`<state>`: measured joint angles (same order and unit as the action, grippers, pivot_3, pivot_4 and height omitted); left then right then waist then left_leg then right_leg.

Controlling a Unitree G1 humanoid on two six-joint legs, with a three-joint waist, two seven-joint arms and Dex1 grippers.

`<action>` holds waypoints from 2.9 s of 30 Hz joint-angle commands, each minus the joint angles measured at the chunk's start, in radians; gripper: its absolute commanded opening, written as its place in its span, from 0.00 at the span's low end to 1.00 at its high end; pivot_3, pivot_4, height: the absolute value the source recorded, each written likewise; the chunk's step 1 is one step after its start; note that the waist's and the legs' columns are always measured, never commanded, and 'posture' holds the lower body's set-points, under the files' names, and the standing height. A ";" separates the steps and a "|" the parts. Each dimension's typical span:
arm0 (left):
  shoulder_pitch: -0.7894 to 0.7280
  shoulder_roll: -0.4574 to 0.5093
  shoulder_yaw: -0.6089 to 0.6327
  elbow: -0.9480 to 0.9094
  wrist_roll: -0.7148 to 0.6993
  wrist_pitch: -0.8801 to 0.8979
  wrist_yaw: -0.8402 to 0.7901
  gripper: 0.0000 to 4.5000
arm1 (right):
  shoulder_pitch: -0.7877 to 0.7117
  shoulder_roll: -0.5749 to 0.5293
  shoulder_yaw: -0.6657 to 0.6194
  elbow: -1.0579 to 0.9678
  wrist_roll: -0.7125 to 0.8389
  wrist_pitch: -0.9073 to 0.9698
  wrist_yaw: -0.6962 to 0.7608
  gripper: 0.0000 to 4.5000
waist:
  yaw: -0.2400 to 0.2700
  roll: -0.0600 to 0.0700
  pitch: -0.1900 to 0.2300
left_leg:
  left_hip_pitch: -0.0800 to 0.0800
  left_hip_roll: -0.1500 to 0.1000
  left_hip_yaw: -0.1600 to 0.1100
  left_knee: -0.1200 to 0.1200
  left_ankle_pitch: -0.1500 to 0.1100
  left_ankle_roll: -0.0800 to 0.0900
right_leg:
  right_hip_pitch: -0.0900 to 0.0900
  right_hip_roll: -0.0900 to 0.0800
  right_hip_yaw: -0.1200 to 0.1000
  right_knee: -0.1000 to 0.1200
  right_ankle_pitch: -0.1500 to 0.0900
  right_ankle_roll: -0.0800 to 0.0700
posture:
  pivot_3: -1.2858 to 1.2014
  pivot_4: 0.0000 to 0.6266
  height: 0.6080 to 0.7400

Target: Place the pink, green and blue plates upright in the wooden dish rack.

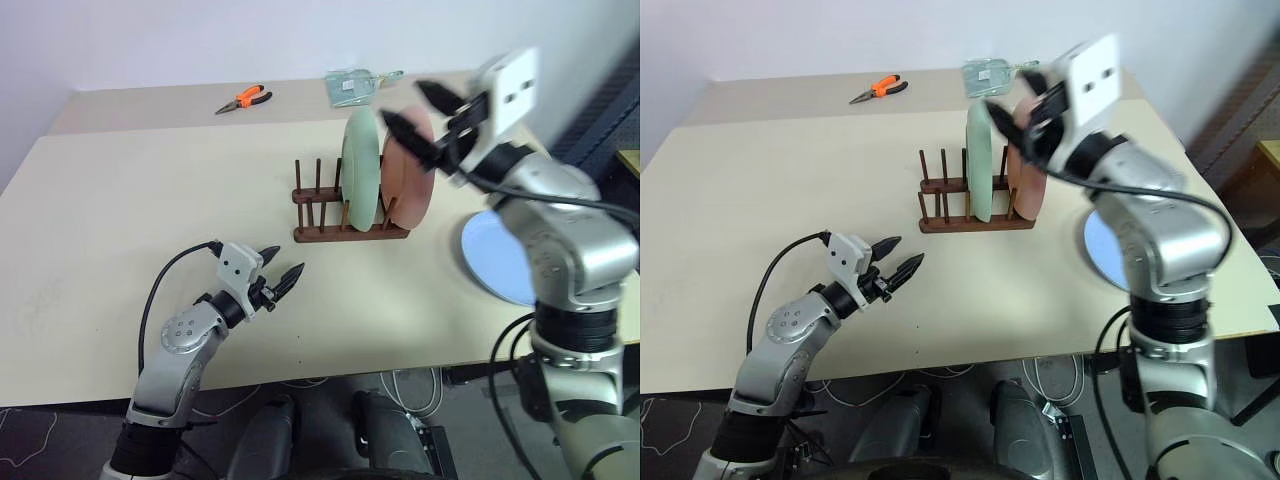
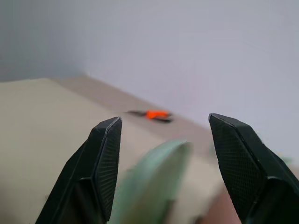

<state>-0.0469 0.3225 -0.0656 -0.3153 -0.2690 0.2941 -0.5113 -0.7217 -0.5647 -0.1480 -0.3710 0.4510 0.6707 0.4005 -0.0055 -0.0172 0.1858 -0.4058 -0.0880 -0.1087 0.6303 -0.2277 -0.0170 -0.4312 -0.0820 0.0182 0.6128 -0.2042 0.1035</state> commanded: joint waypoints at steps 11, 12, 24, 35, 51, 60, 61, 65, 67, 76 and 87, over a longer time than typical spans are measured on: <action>-0.087 -0.009 -0.044 0.110 0.047 -0.075 -0.042 0.65 | 0.632 -0.247 -0.062 -0.033 -0.232 -0.069 0.086 0.99 | 0.008 0.006 -0.001 | 0.001 0.001 0.003 0.001 -0.002 0.003 | 0.002 -0.001 0.002 -0.002 -0.003 -0.002 | 0.52 0.24 0.99; -0.091 -0.011 -0.045 0.115 0.049 -0.078 -0.044 0.65 | 0.649 -0.226 -0.043 -0.037 -0.245 -0.062 0.067 0.99 | 0.004 0.006 -0.001 | 0.001 0.001 0.004 0.001 -0.002 0.003 | 0.002 -0.001 0.003 -0.001 -0.003 -0.002 | 0.52 0.24 0.99; -0.091 -0.017 -0.053 0.114 0.057 -0.090 -0.045 0.65 | 0.662 -0.161 0.113 0.088 -0.501 -0.089 -0.095 0.59 | 0.015 0.006 -0.001 | 0.002 0.000 0.004 0.002 -0.002 0.003 | 0.002 0.000 0.003 -0.001 -0.003 -0.001 | 0.52 0.24 0.99; -0.085 -0.028 -0.045 0.118 0.071 -0.094 -0.030 0.65 | 0.566 -0.152 0.144 0.061 -0.655 -0.139 -0.167 0.01 | 0.016 0.006 -0.001 | 0.002 0.000 0.004 0.002 -0.002 0.003 | 0.002 0.000 0.003 -0.001 -0.003 0.000 | 0.52 0.24 0.99; -0.179 -0.011 0.090 0.304 0.178 -0.268 0.153 0.65 | -0.241 0.213 -0.033 -0.016 0.053 -0.113 -0.035 0.01 | 0.005 0.006 0.001 | 0.002 0.000 0.002 0.002 -0.002 0.003 | 0.002 0.000 0.002 0.000 -0.001 0.002 | 0.52 0.24 0.99; -0.119 0.011 0.160 0.308 0.194 -0.310 0.213 0.65 | -0.211 0.692 -0.013 0.143 0.321 0.023 -0.276 0.01 | -0.007 0.007 0.000 | 0.001 -0.001 0.000 0.000 -0.001 0.002 | -0.001 0.000 0.002 0.004 0.000 0.001 | 0.52 0.24 0.99; -0.107 0.013 0.160 0.301 0.196 -0.312 0.211 0.65 | -0.207 0.710 -0.003 0.153 0.327 0.024 -0.277 0.01 | -0.007 0.007 0.000 | 0.001 -0.001 0.000 0.000 -0.001 0.002 | -0.002 0.000 0.002 0.004 0.000 0.001 | 0.52 0.24 0.99; -0.076 0.014 0.163 0.273 0.193 -0.307 0.215 0.65 | -0.139 0.757 0.027 0.021 0.416 0.064 -0.337 0.01 | -0.007 0.007 0.000 | -0.002 -0.001 0.001 0.000 -0.001 0.002 | -0.006 0.000 0.003 0.006 0.000 0.001 | 0.52 0.24 0.99; -0.065 0.014 0.164 0.261 0.192 -0.305 0.217 0.65 | -0.083 0.787 0.066 -0.111 0.474 0.097 -0.436 0.01 | -0.008 0.007 0.000 | -0.003 -0.001 0.001 -0.001 -0.001 0.001 | -0.009 0.000 0.003 0.007 0.000 0.001 | 0.52 0.24 0.99; -0.047 0.009 0.165 0.229 0.190 -0.293 0.213 0.65 | 0.167 0.745 0.456 -0.669 0.891 0.018 -1.169 0.01 | -0.016 0.008 -0.001 | -0.003 0.000 0.001 -0.001 -0.001 0.001 | -0.009 0.000 0.005 0.007 0.000 0.000 | 0.52 0.24 0.99; -0.063 0.004 0.144 0.222 0.188 -0.285 0.189 0.65 | -0.206 0.530 0.245 -0.052 0.932 -0.092 -1.062 0.01 | -0.010 0.004 -0.006 | 0.014 0.001 -0.001 -0.002 0.000 0.003 | 0.013 0.004 0.001 -0.004 -0.002 -0.005 | 0.52 0.24 0.99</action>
<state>-0.0917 0.3241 0.0818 -0.0611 -0.0746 0.0152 -0.3184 -0.8752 -0.0328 0.1199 -0.4274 1.3870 0.5738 -0.7219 -0.0159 -0.0137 0.1796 -0.3932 -0.0875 -0.1086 0.6265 -0.2282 -0.0137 -0.4211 -0.0792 0.0195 0.6097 -0.2060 0.0995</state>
